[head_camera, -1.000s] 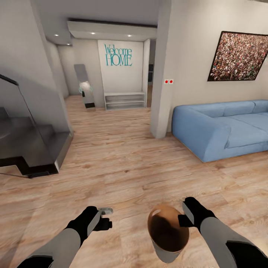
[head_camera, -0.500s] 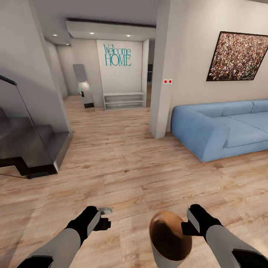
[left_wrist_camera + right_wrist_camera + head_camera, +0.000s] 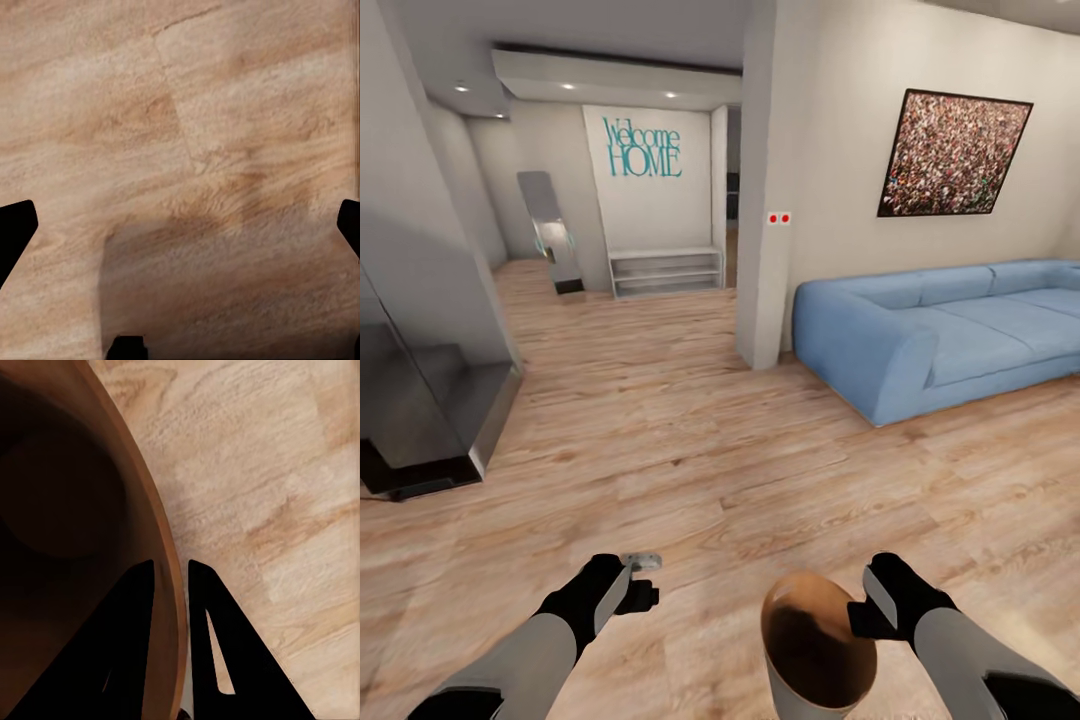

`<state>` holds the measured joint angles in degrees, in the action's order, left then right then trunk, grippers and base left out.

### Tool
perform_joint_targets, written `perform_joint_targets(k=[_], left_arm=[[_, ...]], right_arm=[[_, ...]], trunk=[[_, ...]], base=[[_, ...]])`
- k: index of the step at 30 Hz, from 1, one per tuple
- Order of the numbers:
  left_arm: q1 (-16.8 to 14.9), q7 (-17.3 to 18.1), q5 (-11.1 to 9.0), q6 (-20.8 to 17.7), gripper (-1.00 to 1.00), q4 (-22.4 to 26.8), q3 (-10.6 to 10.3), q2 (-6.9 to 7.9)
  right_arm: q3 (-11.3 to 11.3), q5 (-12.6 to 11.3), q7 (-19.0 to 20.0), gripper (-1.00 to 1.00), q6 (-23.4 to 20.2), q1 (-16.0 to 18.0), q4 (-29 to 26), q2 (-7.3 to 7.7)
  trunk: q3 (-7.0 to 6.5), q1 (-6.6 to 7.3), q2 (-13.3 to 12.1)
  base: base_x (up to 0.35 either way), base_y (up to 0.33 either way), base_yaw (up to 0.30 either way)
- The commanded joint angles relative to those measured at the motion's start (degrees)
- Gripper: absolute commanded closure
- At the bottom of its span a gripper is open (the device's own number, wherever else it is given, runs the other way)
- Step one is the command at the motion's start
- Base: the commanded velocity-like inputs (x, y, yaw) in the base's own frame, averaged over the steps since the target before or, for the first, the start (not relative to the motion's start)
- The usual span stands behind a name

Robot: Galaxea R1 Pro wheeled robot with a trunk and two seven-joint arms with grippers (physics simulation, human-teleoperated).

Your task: Put the three can of soda from the living room inside the tash can in the kitchen.

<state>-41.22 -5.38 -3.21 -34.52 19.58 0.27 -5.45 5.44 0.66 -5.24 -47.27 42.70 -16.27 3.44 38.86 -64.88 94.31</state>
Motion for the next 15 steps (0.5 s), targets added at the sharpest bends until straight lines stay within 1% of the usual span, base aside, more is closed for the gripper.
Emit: perform_joint_targets(k=[1,6,12,15], left_arm=[[0.00,0.00,0.00,0.04,-1.00,-0.02,0.00,0.00],[0.06,0.02,0.06,0.25,-1.00,-0.05,-0.01,-0.15],[0.09,0.02,0.12,0.94,-1.00,-0.06,-0.01,-0.19],[0.09,0.02,0.12,1.06,-1.00,-0.07,-0.01,-0.21]], right_arm=[[0.13,-0.55,0.16,1.00,0.05,-0.03,0.01,0.00],[0.11,-0.57,0.17,1.00,0.07,-0.32,0.06,-0.01],[0.20,-0.62,0.22,1.00,0.07,-1.75,-0.22,0.03],[0.23,-0.68,0.23,1.00,0.07,-1.92,-0.44,0.06]], trunk=[[-0.01,0.00,0.00],[-0.01,0.00,0.00],[-0.01,0.00,0.00],[-0.01,0.00,0.00]], base=[[0.000,0.000,-0.281],[0.000,0.000,-0.283],[0.000,0.000,-0.285],[0.000,0.000,-0.286]])
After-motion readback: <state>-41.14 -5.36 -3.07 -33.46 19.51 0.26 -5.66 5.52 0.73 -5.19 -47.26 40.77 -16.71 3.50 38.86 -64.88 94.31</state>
